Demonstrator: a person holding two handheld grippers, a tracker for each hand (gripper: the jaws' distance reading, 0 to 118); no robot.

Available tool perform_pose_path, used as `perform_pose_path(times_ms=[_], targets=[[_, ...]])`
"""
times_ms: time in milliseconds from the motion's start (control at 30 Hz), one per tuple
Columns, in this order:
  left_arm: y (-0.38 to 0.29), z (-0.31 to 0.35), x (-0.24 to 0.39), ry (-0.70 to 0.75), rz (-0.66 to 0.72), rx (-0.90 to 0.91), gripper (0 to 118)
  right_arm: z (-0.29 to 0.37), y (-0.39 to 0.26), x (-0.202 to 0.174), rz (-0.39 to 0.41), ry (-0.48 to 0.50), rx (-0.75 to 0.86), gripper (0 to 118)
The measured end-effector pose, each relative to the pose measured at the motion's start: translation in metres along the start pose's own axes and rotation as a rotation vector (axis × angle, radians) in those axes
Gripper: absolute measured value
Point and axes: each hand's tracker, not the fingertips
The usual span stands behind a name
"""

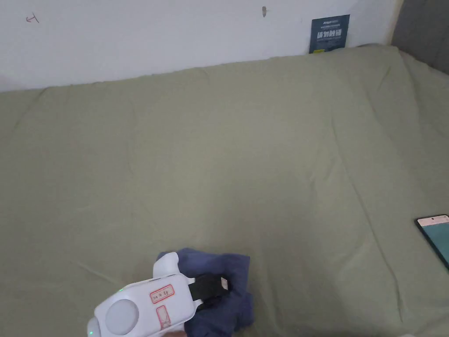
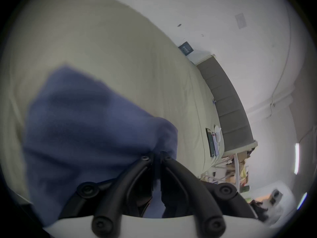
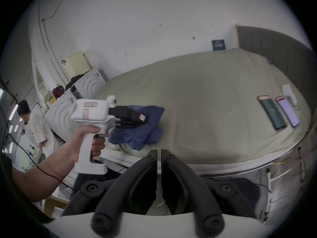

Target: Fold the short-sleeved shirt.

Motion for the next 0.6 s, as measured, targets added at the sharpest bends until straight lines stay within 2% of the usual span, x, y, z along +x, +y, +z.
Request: perform_pose_path(times_ms=[100, 133, 233, 267, 300, 333, 400, 433, 467, 500, 533, 600], targets=[[-0.003, 0.057, 0.018, 0.024, -0.179, 0.077, 9, -0.062, 0.025, -0.003, -0.109, 0.2, -0.068, 6], [-0.003, 0.081, 0.02, 0.035, -0.184, 0.111, 9, -0.091, 0.034, -0.003, -0.171, 0.281, -0.061, 6], [0.0, 0.13, 0.004, 0.058, -0.163, 0.205, 9, -0.17, 0.047, 0.009, -0.394, 0.611, -0.076, 6], [0.005, 0.138, -0.008, 0.062, -0.149, 0.202, 12, -0.19, 0.045, 0.013, -0.438, 0.668, -0.109, 6], [0.009, 0.147, -0.022, 0.078, -0.136, 0.209, 24, -0.209, 0.042, 0.019, -0.462, 0.662, -0.146, 6], [0.012, 0.153, -0.036, 0.106, -0.123, 0.215, 44, -0.224, 0.039, 0.024, -0.446, 0.592, -0.187, 6], [0.019, 0.153, -0.065, 0.142, -0.075, 0.177, 100, -0.235, 0.034, 0.032, -0.342, 0.353, -0.252, 4], [0.022, 0.148, -0.082, 0.117, -0.03, 0.144, 102, -0.236, 0.028, 0.038, -0.353, 0.325, -0.244, 4], [0.022, 0.143, -0.094, 0.08, 0.006, 0.12, 102, -0.234, 0.026, 0.046, -0.455, 0.438, -0.198, 4], [0.022, 0.131, -0.108, 0.012, 0.053, 0.092, 102, -0.233, 0.025, 0.053, -0.561, 0.478, -0.18, 4], [0.022, 0.117, -0.118, -0.038, 0.105, 0.056, 102, -0.234, 0.025, 0.057, -0.59, 0.44, -0.182, 4], [0.019, 0.077, -0.131, -0.129, 0.183, -0.04, 102, -0.233, 0.025, 0.061, -0.573, 0.453, -0.18, 4]])
